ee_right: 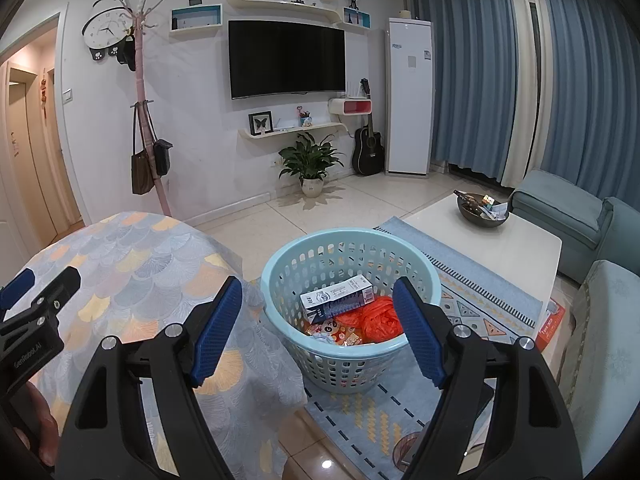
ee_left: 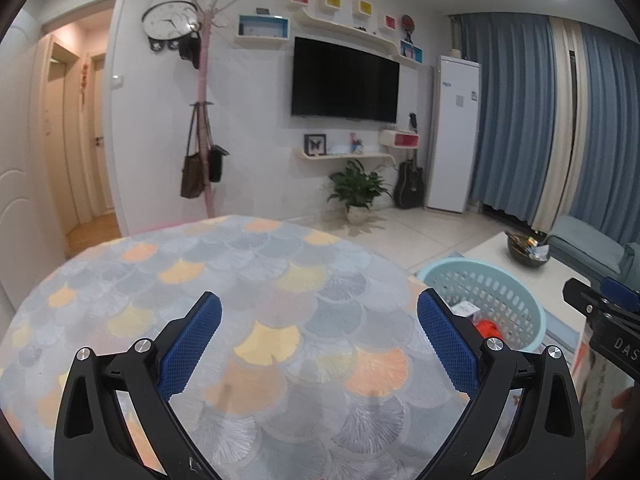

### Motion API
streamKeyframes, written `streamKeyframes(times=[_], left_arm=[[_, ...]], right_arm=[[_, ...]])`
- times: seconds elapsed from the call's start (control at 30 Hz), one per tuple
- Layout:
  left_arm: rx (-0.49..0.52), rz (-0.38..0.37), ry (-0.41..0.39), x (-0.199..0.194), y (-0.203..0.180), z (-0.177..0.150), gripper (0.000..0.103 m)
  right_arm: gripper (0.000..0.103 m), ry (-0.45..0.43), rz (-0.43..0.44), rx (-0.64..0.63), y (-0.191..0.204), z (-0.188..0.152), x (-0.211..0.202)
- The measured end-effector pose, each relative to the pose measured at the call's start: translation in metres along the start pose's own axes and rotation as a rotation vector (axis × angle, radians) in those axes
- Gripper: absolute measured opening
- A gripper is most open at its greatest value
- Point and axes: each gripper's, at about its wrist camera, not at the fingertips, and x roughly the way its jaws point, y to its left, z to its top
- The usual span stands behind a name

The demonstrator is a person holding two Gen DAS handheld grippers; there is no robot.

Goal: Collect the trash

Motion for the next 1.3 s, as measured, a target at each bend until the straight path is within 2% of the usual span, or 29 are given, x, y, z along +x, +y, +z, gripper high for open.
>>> streamKeyframes(times=[0.53,0.8,1.3], left_arm=[[-0.003,0.026,-0.002,-0.012,0.004,0.023,0.095],[0.009,0.054,0.012,-0.021,0.006,0.025,0.095],[-0.048,0.114,0.01,-0.034,0.031,0.032,0.095]], right_arm=[[0.074,-0.03,-0.019,-0.033,0.01,0.019,-0.01],[0.074,-0.038,0.004,-0.038,0.017,0.023,-0.015],[0.074,-0.05,0.046,-0.039,0.03,0.035,-0.025]])
